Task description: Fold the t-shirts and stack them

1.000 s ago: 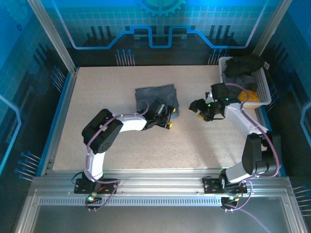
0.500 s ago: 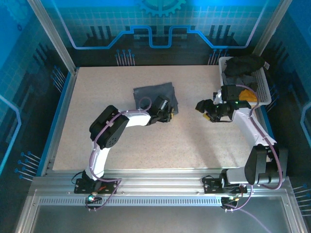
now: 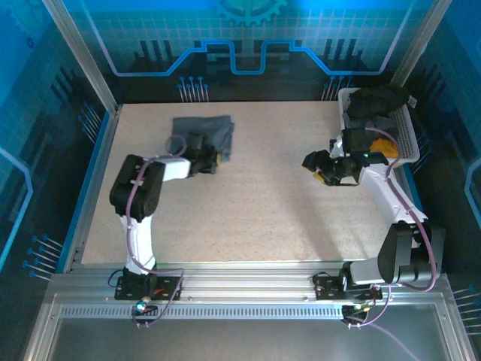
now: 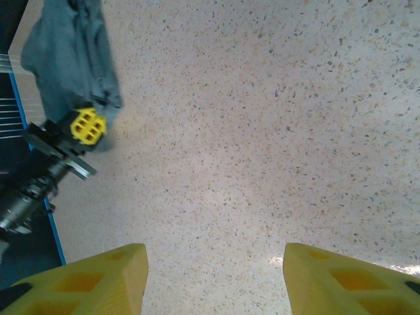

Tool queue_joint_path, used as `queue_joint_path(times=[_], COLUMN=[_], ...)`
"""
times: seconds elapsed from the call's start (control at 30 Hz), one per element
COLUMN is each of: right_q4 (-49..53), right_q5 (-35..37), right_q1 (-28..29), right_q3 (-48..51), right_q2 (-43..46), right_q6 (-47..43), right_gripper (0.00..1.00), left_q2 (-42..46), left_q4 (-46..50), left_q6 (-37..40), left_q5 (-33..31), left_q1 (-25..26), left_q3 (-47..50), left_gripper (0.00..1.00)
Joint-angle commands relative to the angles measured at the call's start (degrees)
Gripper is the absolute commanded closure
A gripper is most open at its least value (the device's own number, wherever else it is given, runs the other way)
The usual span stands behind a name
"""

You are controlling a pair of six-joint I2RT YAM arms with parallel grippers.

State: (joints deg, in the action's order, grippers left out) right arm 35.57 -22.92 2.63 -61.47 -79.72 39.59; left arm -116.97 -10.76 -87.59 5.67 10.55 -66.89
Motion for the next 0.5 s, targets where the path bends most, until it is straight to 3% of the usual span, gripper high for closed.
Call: queue_joint_path(times=[0.0, 0.13, 0.27, 0.47], right_q4=[1.56, 1.18, 1.14, 1.08], right_q5=[0.21, 0.24, 0.21, -0.08], right_q1=[1.48, 2.54, 3.43, 4.34], right_q3=[-1.64, -1.77, -2.24, -2.68], right_q2=[-0.76, -1.47, -2.30, -3.76], right_q6=[-0.15, -0.01, -0.37, -0.42], right_gripper=[0.43, 0.43, 0.43, 0.43], left_q2=[-0.35, -2.54, -7.15, -10.86], left_q4=[3.42, 6.77, 5.68, 0.90], left_q6=[15.56, 22.26, 22.65, 15.31], left_q5=[6.10, 7.46, 10.59, 9.49], left_q1=[-9.11, -15.15, -16.79, -15.78], left_q3=[-0.41, -3.62, -9.65, -15.16], left_gripper=[1.00, 1.00, 1.00, 1.00])
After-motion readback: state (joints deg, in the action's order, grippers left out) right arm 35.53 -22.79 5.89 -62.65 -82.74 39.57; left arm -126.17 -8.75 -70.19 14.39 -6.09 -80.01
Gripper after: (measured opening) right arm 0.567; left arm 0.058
